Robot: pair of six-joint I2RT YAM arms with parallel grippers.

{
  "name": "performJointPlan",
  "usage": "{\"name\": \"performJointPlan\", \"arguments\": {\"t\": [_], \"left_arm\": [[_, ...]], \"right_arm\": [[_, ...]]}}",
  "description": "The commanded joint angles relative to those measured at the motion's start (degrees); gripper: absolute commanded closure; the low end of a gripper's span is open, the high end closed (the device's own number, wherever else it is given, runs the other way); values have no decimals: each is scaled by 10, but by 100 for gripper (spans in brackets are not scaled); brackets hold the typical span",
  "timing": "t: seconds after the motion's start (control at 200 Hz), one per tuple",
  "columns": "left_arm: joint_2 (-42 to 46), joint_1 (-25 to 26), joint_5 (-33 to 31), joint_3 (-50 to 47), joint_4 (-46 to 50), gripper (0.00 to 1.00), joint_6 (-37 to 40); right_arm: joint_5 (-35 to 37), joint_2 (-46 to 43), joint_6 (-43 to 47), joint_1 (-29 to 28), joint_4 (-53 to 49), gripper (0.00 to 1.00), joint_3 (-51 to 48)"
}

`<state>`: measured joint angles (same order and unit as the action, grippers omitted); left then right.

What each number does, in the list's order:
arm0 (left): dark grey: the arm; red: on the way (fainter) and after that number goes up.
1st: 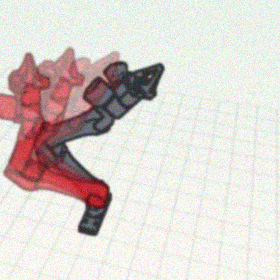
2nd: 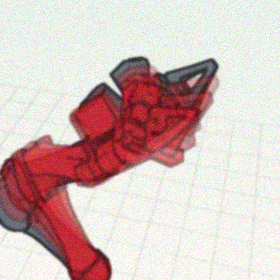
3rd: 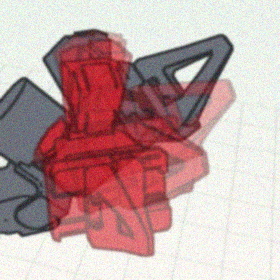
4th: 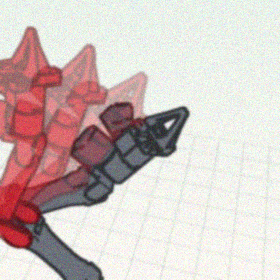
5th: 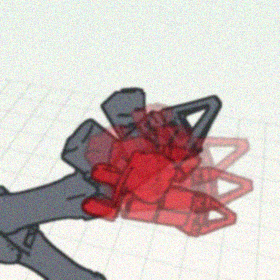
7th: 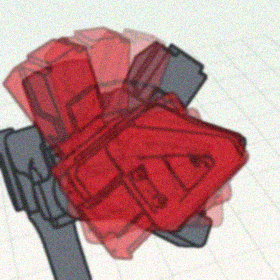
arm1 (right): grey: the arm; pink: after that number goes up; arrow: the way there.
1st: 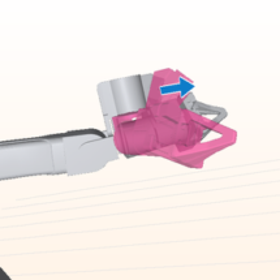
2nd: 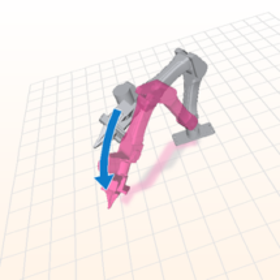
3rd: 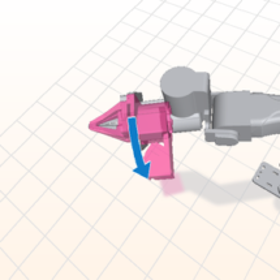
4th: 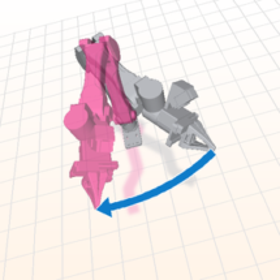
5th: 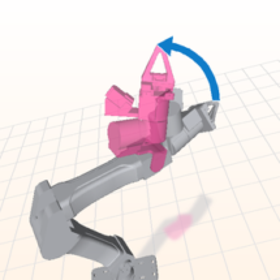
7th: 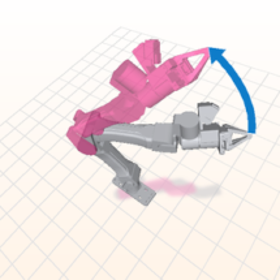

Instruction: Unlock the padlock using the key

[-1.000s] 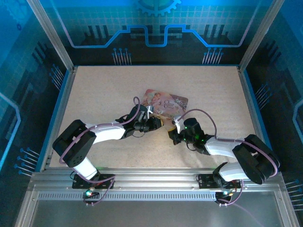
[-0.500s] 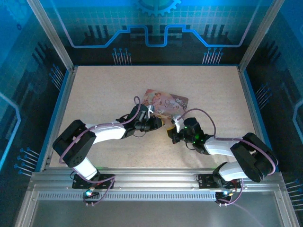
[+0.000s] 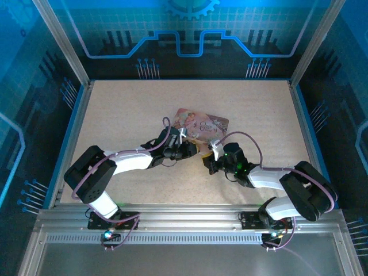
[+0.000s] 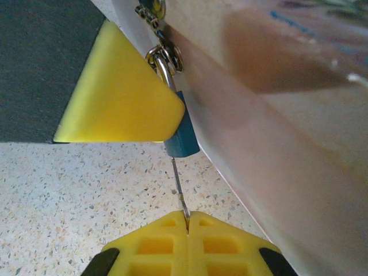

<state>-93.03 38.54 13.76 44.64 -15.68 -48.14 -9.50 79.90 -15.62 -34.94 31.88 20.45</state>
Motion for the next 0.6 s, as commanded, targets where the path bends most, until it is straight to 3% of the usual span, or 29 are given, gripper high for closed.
{"name": "performJointPlan", "arguments": {"t": [0.0, 0.595], "left_arm": [[18, 7, 10, 24, -19, 79, -9], [19, 7, 11, 30, -8, 79, -2]], "right_arm": [[-7, 11, -7, 6, 20, 100, 0], [-19, 13, -17, 17, 45, 100, -5]]}}
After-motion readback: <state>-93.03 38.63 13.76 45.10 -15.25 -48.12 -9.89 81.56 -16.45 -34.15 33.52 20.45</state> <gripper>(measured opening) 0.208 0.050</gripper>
